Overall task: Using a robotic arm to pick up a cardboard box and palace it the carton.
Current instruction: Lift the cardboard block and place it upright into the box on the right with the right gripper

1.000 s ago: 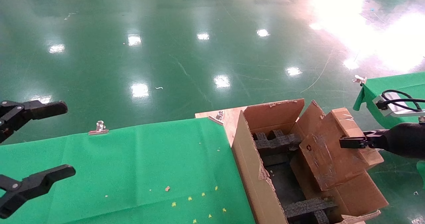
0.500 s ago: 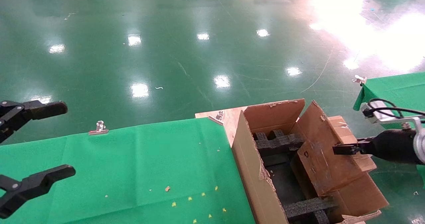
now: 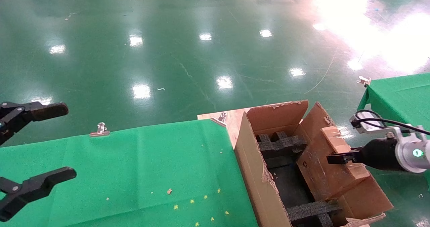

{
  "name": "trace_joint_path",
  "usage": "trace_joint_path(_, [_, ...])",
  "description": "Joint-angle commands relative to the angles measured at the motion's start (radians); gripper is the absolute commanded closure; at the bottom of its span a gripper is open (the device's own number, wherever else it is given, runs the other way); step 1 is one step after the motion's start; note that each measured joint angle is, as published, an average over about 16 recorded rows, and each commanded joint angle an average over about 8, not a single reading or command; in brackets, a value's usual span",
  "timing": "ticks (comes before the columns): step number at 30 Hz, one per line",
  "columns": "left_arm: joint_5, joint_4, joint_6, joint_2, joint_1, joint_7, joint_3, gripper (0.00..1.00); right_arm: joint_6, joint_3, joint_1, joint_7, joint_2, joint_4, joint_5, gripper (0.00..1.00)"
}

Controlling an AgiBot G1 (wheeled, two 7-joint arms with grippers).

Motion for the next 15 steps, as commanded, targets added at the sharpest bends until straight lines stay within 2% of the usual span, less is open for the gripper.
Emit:
trace_joint_path(1, [0.000,0.000,0.000,0.000,0.000,0.000,0.000,0.00,0.013,-0.006,-0.018,-0.001,-0.019,-0.015,0.008,1.00])
trace_joint_path(15, [0.000,0.000,0.000,0.000,0.000,0.000,0.000,0.00,0.072,0.002,-0.176,-0.100,-0.140,-0.163,0.125,1.00])
